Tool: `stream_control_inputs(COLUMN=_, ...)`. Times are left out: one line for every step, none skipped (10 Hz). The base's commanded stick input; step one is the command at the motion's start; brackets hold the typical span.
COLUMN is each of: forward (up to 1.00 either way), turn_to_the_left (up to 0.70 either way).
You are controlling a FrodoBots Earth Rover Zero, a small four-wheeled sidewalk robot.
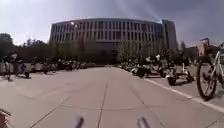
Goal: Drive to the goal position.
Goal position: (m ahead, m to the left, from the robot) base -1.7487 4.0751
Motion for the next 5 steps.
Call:
stream_control_inputs(forward=1.0, turn_to_the_left=0.0)
stream_control_inputs(forward=1.0, turn_to_the_left=0.0)
stream_control_inputs(forward=1.0, turn_to_the_left=0.0)
stream_control_inputs(forward=1.0, turn_to_the_left=0.0)
stream_control_inputs(forward=1.0, turn_to_the_left=0.0)
